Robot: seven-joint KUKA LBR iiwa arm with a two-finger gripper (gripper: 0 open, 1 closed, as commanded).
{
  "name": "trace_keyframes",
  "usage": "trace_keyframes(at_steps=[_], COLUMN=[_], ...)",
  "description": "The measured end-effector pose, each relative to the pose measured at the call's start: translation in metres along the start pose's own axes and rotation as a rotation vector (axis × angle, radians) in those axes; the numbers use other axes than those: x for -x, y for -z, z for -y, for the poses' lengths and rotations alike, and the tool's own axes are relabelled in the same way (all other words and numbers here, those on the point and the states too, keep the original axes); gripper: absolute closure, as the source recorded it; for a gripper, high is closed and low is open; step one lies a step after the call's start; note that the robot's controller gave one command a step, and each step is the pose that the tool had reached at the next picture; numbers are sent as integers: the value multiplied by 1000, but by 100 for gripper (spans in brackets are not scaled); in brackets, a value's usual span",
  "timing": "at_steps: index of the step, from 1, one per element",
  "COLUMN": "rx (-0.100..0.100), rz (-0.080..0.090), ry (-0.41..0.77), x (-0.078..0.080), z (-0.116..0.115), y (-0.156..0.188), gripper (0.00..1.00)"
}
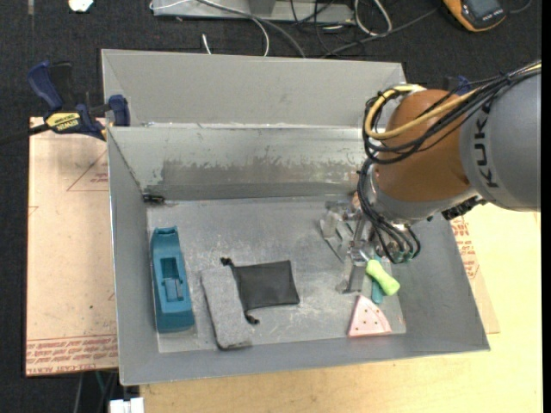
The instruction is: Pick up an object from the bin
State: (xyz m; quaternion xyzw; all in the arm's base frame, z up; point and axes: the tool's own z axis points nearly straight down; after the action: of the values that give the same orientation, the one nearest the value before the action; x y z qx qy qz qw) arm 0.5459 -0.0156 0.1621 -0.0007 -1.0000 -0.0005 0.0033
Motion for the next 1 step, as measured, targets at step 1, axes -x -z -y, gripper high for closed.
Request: trace_keyframes(at_steps=[1], rx=[0], rz=[8], ry=[1], x=[2], z=[0], y=[4], gripper=[0])
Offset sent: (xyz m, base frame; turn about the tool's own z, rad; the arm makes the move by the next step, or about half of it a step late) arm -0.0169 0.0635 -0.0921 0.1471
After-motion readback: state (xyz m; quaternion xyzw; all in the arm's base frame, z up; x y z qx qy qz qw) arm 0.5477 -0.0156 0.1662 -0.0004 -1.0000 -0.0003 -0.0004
